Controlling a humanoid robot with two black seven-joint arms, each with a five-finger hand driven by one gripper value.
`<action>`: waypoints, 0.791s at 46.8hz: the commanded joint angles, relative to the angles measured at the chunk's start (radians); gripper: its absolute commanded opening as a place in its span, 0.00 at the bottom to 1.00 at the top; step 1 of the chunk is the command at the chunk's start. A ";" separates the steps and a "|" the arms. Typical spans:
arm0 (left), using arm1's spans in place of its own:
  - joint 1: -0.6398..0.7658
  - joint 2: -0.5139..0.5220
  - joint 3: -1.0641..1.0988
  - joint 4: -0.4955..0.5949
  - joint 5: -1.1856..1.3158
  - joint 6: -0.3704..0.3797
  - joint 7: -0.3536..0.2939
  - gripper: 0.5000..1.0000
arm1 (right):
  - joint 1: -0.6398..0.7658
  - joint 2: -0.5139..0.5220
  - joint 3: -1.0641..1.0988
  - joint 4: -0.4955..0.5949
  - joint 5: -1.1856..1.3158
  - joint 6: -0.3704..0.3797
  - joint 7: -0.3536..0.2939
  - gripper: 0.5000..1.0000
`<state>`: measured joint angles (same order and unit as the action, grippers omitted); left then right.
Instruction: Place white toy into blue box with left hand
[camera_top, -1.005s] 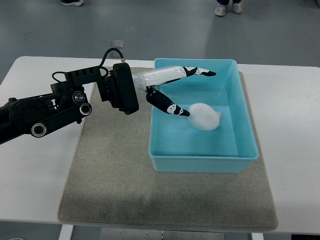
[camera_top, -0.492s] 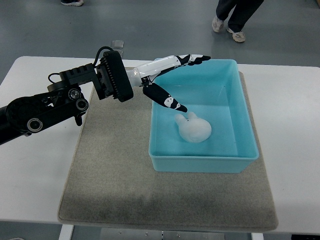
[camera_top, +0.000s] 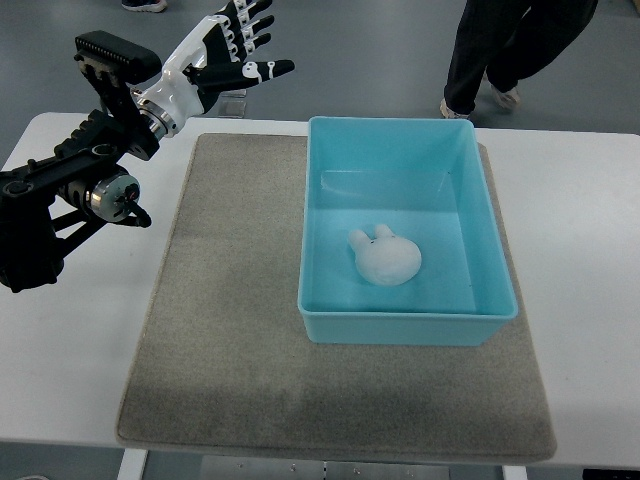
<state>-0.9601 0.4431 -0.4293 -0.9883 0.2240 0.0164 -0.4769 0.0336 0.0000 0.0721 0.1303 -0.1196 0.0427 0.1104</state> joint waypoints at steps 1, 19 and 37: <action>0.033 -0.001 -0.055 0.026 -0.095 0.013 0.000 0.99 | 0.000 0.000 0.000 0.000 0.000 0.000 0.000 0.87; 0.192 -0.052 -0.216 0.037 -0.247 0.077 0.000 1.00 | 0.000 0.000 0.000 0.000 0.000 0.000 0.000 0.87; 0.230 -0.066 -0.221 0.036 -0.388 0.085 0.000 1.00 | 0.000 0.000 0.000 0.000 0.000 0.000 0.000 0.87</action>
<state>-0.7350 0.3808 -0.6500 -0.9514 -0.1569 0.1029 -0.4770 0.0337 0.0000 0.0721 0.1305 -0.1196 0.0428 0.1104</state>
